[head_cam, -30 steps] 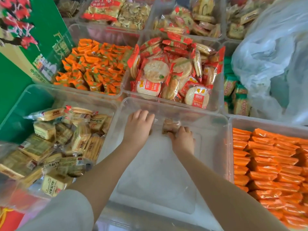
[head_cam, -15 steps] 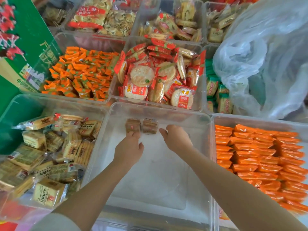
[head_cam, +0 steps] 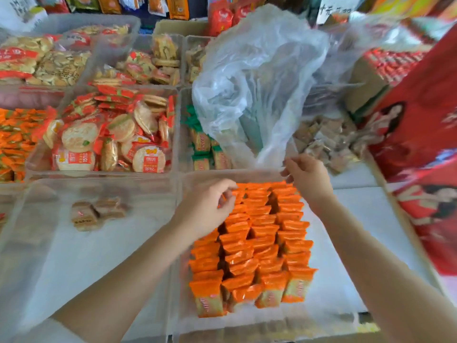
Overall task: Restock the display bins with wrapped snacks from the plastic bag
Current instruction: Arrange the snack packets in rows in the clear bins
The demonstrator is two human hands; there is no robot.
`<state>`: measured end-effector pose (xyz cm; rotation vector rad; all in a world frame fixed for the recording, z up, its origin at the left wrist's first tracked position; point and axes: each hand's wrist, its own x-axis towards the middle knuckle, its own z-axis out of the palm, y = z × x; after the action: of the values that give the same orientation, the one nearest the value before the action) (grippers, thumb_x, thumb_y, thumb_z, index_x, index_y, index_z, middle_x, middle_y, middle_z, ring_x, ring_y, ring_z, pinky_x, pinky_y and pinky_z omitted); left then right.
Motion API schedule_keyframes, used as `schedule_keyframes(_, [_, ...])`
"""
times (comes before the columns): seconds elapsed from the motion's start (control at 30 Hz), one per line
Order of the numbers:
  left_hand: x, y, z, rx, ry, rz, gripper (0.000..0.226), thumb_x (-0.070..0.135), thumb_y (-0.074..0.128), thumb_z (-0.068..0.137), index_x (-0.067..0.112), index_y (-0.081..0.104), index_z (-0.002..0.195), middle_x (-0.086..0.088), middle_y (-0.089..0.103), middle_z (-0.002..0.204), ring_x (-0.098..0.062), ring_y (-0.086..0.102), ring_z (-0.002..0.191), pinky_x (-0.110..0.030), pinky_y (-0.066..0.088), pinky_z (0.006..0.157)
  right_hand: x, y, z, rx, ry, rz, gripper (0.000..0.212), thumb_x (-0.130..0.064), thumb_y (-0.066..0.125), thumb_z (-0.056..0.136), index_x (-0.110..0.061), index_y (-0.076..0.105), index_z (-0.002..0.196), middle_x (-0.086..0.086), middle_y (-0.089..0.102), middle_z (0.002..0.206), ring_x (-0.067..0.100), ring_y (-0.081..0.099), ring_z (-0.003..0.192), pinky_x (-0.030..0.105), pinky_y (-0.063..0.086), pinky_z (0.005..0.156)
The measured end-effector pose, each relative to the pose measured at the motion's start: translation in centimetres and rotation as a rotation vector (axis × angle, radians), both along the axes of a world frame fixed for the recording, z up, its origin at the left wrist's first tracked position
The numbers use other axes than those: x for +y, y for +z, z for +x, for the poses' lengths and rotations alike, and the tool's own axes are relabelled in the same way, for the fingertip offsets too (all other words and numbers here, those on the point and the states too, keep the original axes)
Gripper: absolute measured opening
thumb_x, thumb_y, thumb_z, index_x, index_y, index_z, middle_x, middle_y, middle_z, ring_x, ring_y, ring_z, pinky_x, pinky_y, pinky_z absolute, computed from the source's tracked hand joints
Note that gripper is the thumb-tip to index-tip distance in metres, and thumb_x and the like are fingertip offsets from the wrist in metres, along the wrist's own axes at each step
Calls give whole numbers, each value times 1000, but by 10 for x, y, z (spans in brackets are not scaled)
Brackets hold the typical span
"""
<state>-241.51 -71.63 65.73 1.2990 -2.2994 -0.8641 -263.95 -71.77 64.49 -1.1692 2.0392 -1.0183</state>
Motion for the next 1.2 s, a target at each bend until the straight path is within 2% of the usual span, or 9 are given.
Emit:
schedule_keyframes(0.1, [4, 0, -70, 41, -27, -24, 21, 14, 59, 87, 16, 64, 108, 10, 59, 87, -8, 53, 73, -17, 40, 65, 12, -20, -85, 99, -79, 88, 22, -20, 51, 92, -2, 65, 91, 12, 65, 82, 29, 59, 77, 36, 43, 69])
schedule_keyframes(0.2, [2, -3, -135, 33, -24, -19, 21, 15, 58, 88, 15, 63, 109, 7, 59, 86, -10, 53, 73, -19, 40, 67, 8, -44, -157, 204, -64, 144, 25, -23, 53, 93, -7, 64, 109, 8, 65, 103, 27, 58, 97, 30, 41, 77])
schedule_keyframes(0.33, [-13, -9, -203, 30, 25, -23, 24, 13, 58, 88, 12, 63, 111, 6, 56, 87, -14, 56, 79, -27, 45, 74, -19, -86, -223, 425, 116, 176, 32, -24, 52, 94, -8, 57, 121, 13, 60, 118, 34, 54, 108, 39, 42, 90])
schedule_keyframes(0.6, [-60, -30, -268, -95, 71, -115, 19, 14, 56, 88, 11, 63, 105, -1, 57, 100, -20, 57, 90, -31, 46, 76, -52, -122, -260, 479, 239, 386, 40, -42, 60, 85, -14, 55, 114, 9, 61, 107, 30, 57, 100, 37, 47, 74])
schedule_keyframes(0.7, [-81, -44, -285, -253, 99, -104, 28, 20, 54, 89, 12, 58, 117, -3, 54, 111, -21, 55, 99, -34, 46, 82, -38, -97, -267, 288, 179, 248, 28, -36, 65, 84, -11, 59, 95, 5, 61, 87, 24, 56, 81, 28, 37, 60])
schedule_keyframes(0.83, [-102, -64, -304, -541, 146, -34, 39, 29, 59, 84, 14, 51, 119, -10, 52, 119, -28, 52, 108, -41, 47, 86, -10, -58, -278, -478, -11, 43, 9, -21, 65, 87, -13, 61, 90, 6, 65, 92, 16, 59, 79, 21, 45, 61])
schedule_keyframes(0.93, [-101, -70, -313, -651, 196, -8, 38, 29, 59, 86, 14, 46, 118, -10, 57, 114, -27, 58, 100, -35, 47, 71, 8, -40, -281, -819, -64, 44, 6, -18, 57, 92, -16, 63, 92, 3, 68, 88, 15, 63, 75, 19, 51, 55])
schedule_keyframes(1.07, [-87, -59, -315, -526, 224, 20, 35, 31, 58, 86, 13, 51, 115, -6, 62, 108, -26, 60, 93, -31, 46, 69, 23, -36, -278, -913, -104, 59, 13, -23, 54, 94, -15, 64, 97, 2, 69, 86, 17, 64, 78, 28, 55, 66])
schedule_keyframes(1.2, [-57, -28, -304, -158, 267, 92, 29, 29, 62, 82, 20, 57, 109, 6, 64, 97, -15, 60, 88, -29, 51, 75, 31, -27, -268, -997, -130, 66, 21, -28, 46, 97, -18, 64, 97, 0, 71, 85, 14, 66, 82, 30, 49, 77])
